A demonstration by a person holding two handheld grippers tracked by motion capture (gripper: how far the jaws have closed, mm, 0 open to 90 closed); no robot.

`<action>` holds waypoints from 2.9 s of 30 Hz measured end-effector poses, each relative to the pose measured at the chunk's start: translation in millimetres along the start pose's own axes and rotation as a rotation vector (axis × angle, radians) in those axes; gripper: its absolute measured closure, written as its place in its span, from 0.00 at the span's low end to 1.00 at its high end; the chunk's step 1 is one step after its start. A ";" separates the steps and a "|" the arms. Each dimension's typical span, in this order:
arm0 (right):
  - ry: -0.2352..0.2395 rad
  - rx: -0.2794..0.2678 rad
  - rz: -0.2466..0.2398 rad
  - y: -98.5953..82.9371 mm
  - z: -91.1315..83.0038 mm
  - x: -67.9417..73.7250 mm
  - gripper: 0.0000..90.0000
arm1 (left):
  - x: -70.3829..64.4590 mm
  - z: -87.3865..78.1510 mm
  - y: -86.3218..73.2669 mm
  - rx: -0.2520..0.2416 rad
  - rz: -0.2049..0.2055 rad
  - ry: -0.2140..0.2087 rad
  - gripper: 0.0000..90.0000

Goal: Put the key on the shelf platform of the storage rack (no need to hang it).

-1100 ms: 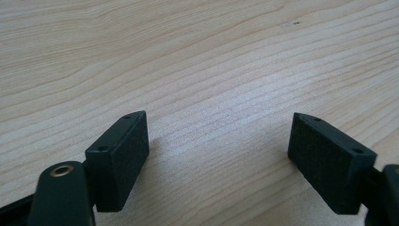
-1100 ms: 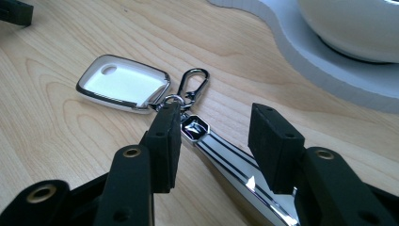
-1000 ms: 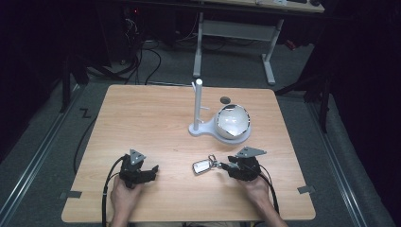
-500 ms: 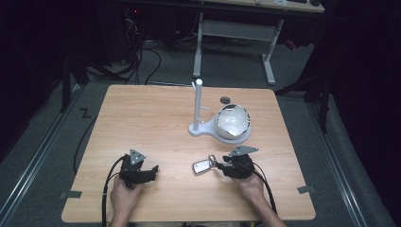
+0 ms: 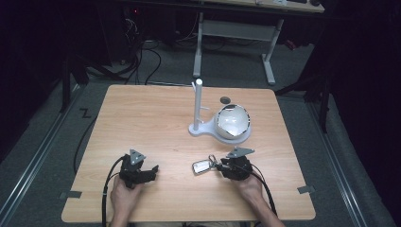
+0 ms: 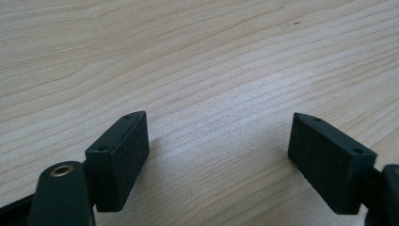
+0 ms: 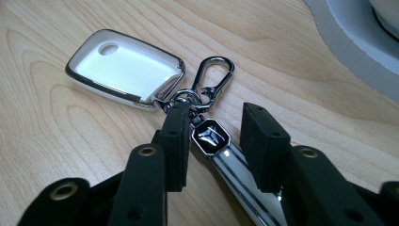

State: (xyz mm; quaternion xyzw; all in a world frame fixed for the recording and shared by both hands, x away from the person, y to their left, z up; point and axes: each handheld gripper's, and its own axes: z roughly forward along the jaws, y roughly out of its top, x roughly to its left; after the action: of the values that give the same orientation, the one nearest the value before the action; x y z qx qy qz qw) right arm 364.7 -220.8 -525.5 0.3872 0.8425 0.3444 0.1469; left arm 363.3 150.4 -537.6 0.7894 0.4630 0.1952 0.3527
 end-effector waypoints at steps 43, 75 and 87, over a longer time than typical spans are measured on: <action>0.020 -0.095 0.020 7.2 -34.7 -11.5 0.83 | 0.1 0.0 0.0 0.000 -0.001 0.000 0.24; -0.002 -0.185 0.054 24.1 -95.3 -31.0 0.83 | 0.0 0.0 0.0 0.000 -0.001 0.000 0.24; -0.045 -0.188 0.066 22.7 -120.2 -46.1 0.83 | 0.0 0.0 0.0 0.000 -0.001 0.000 0.24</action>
State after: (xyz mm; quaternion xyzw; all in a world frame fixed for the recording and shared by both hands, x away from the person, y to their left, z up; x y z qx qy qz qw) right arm 345.7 -301.2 -424.1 0.4070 0.7898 0.4176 0.1901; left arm 363.3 150.4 -537.6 0.7891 0.4633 0.1949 0.3530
